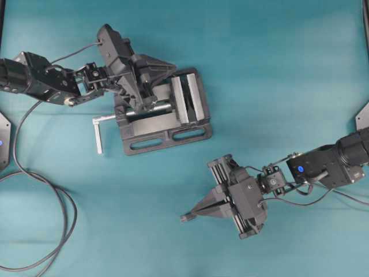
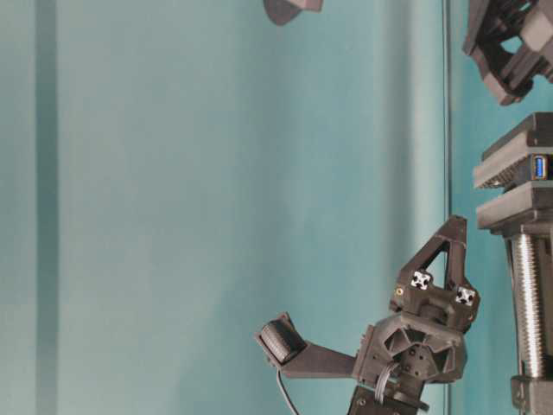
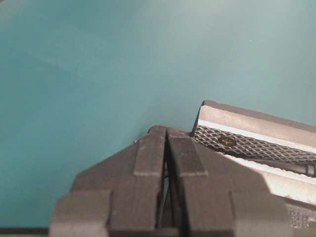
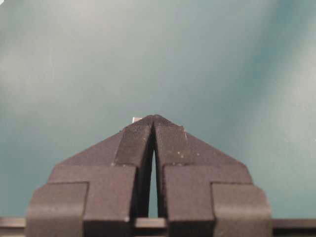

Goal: Insert the USB cable into the fixed female connector.

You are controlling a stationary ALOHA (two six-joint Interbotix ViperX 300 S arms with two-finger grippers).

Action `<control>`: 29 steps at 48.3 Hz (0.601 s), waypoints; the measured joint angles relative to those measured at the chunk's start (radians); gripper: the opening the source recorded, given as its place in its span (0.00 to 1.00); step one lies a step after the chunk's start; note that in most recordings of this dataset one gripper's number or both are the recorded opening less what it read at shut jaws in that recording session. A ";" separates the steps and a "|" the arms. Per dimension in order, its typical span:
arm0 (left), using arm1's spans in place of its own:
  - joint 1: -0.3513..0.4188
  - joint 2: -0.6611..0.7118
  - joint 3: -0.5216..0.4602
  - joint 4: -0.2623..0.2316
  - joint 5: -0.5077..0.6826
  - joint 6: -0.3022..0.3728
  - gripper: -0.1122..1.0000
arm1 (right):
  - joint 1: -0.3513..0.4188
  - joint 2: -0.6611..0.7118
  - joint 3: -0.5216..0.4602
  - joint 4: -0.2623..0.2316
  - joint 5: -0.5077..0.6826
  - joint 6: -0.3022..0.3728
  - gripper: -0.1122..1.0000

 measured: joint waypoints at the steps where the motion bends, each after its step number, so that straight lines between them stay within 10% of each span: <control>1: 0.000 -0.002 0.000 0.000 0.002 0.000 0.11 | 0.002 0.000 0.000 0.000 0.002 0.000 0.10; 29: -0.087 -0.204 0.103 0.020 0.084 0.009 0.18 | 0.009 0.000 -0.006 0.000 -0.025 0.040 0.09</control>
